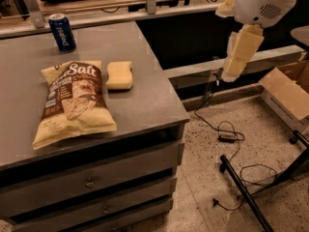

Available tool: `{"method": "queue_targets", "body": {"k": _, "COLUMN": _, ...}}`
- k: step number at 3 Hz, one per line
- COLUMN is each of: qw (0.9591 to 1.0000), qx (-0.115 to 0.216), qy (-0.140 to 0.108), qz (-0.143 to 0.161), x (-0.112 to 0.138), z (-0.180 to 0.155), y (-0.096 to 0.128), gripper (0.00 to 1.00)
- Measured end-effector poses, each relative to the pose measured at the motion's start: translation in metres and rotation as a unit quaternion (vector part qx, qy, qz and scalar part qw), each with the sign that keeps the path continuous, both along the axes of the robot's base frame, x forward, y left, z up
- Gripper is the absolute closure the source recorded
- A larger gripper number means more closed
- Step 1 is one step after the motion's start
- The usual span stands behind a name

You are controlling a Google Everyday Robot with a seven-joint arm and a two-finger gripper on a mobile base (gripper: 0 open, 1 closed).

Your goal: Pick sponge

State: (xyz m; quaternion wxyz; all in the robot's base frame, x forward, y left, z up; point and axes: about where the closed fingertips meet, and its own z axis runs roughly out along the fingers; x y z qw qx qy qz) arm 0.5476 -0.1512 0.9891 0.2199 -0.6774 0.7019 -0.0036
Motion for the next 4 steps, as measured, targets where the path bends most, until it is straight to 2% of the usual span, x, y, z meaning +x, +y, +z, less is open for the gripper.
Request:
{"method": "queue_targets", "body": {"k": 1, "qw": 0.9972, "qx": 0.051, "qy": 0.006, "qz": 0.055, "x": 0.026, "z": -0.005, "y": 0.03, "gripper": 0.0}}
{"method": "queue_targets", "body": {"k": 2, "qw": 0.9864, "qx": 0.124, "qy": 0.011, "qz": 0.108, "x": 0.062, "z": -0.015, "y": 0.087, "gripper": 0.0}}
{"method": "queue_targets", "body": {"k": 3, "qw": 0.9691, "qx": 0.198, "qy": 0.03, "qz": 0.145, "x": 0.087, "z": -0.029, "y": 0.142, "gripper": 0.0}}
{"method": "queue_targets", "body": {"k": 4, "qw": 0.9515, "qx": 0.252, "qy": 0.055, "qz": 0.167, "x": 0.096, "z": -0.045, "y": 0.189, "gripper": 0.0}}
